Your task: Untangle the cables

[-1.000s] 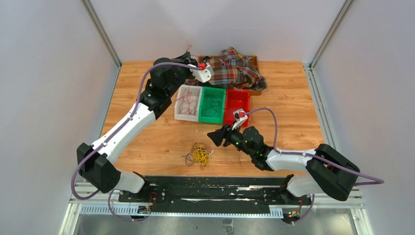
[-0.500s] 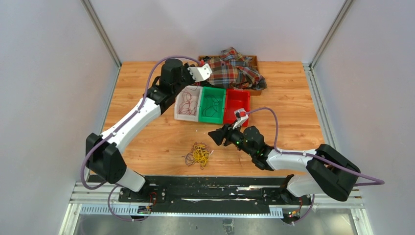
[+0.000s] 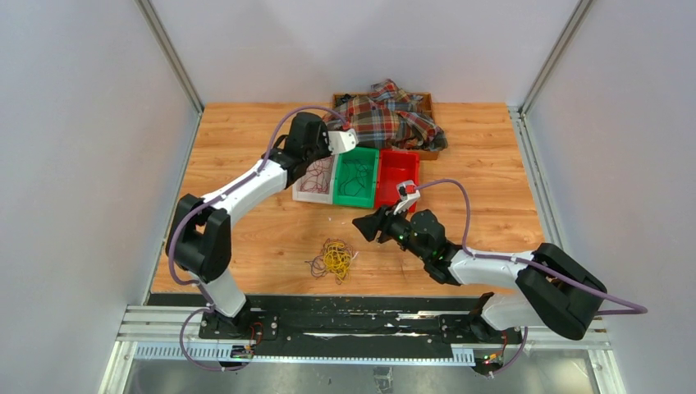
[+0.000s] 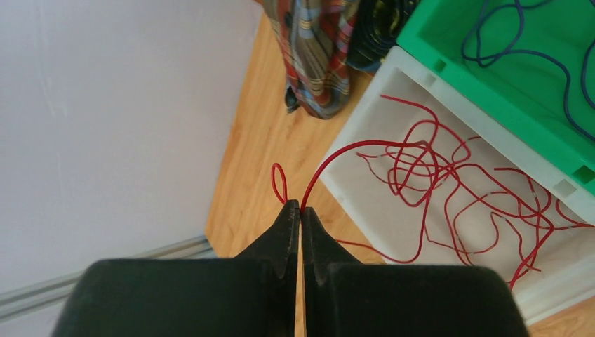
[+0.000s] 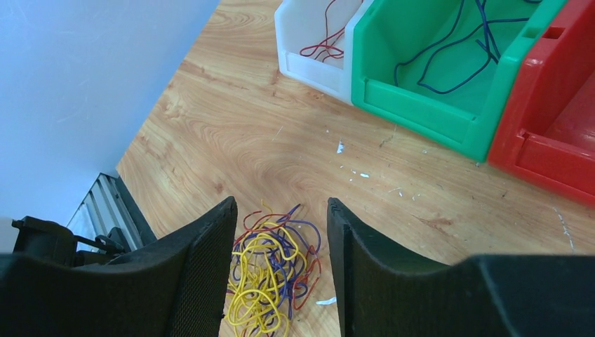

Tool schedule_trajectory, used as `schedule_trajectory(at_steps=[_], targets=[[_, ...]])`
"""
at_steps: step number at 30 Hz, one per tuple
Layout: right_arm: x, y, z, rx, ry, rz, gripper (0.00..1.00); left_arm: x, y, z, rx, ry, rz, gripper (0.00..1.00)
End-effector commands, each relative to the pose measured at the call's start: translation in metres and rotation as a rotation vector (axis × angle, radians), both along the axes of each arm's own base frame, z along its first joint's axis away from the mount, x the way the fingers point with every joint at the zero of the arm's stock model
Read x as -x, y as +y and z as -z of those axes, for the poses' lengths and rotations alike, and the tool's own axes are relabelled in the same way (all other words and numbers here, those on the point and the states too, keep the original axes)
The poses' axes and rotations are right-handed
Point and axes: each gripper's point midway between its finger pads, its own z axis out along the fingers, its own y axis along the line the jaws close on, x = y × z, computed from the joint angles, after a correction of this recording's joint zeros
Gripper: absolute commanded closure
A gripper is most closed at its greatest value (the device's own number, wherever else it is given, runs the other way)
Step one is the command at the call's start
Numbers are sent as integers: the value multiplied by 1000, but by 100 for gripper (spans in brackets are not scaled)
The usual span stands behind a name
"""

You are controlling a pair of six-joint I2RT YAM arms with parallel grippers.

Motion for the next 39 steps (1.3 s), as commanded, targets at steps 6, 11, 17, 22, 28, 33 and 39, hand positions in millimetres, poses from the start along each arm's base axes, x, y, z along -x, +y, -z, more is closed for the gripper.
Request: schedule_trajectory(at_steps=[6, 11, 17, 22, 28, 33, 39], targets=[[-5, -9, 5, 0, 20, 30, 50, -9, -1, 42, -43, 52, -5, 100], [-5, -9, 5, -1, 19, 30, 50, -15, -4, 67, -25, 96, -30, 100], [-7, -13, 5, 1, 18, 42, 51, -16, -14, 88, 63, 230, -65, 100], [-6, -15, 6, 1, 20, 45, 51, -20, -5, 92, 61, 276, -108, 78], [-6, -15, 5, -5, 22, 44, 52, -19, 3, 76, 80, 291, -104, 43], [-5, -15, 4, -11, 21, 41, 52, -9, -4, 44, 146, 357, -53, 3], [-4, -16, 2, -14, 17, 43, 52, 14, -12, 1, 210, 407, 30, 2]])
